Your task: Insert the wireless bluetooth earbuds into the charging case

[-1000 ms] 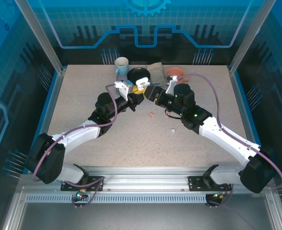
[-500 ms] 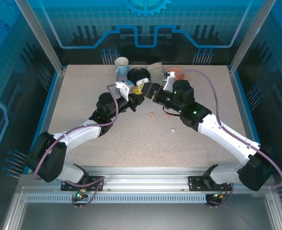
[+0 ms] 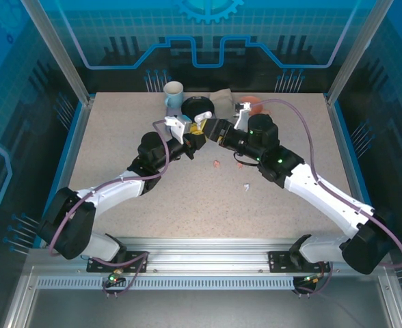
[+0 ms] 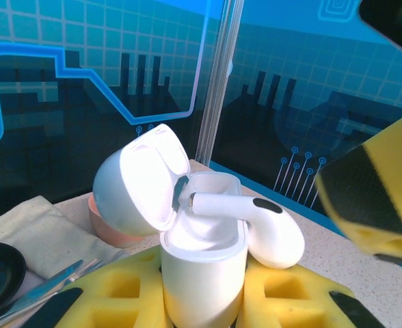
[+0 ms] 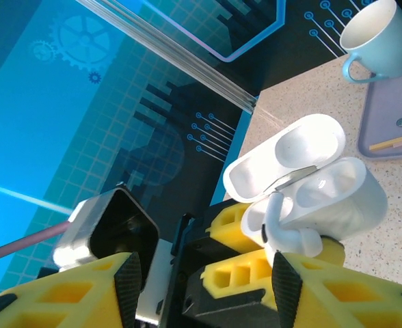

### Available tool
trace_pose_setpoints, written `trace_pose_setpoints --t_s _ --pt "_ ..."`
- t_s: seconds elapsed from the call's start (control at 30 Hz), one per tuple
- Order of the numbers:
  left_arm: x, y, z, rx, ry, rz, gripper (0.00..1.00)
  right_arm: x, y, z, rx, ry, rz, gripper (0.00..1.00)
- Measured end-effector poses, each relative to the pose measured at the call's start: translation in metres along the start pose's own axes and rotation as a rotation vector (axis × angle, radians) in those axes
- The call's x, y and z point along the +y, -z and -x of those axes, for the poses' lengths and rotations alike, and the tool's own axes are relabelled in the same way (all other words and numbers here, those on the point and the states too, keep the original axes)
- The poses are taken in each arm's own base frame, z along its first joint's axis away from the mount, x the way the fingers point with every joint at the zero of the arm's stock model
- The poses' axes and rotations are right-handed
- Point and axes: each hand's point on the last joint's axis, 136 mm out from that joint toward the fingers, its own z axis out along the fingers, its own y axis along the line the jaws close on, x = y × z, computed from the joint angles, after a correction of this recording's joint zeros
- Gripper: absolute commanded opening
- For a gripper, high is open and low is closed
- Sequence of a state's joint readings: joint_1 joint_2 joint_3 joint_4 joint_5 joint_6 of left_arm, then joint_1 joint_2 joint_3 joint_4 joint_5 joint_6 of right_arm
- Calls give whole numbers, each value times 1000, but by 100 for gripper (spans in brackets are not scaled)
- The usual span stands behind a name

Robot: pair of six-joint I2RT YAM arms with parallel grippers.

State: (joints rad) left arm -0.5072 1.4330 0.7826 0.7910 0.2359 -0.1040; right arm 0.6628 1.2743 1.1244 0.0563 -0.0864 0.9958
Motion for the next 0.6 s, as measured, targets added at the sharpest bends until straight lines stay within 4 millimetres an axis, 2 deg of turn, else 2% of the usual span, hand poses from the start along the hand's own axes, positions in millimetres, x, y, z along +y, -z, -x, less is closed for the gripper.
trace_pose_setpoints --t_s 0.17,0.6 --pt "1 -1 -3 6 2 1 0 2 3 1 -3 2 4 56" --pt "1 -1 -3 7 4 1 0 -15 -5 -10 27 -16 -31 56"
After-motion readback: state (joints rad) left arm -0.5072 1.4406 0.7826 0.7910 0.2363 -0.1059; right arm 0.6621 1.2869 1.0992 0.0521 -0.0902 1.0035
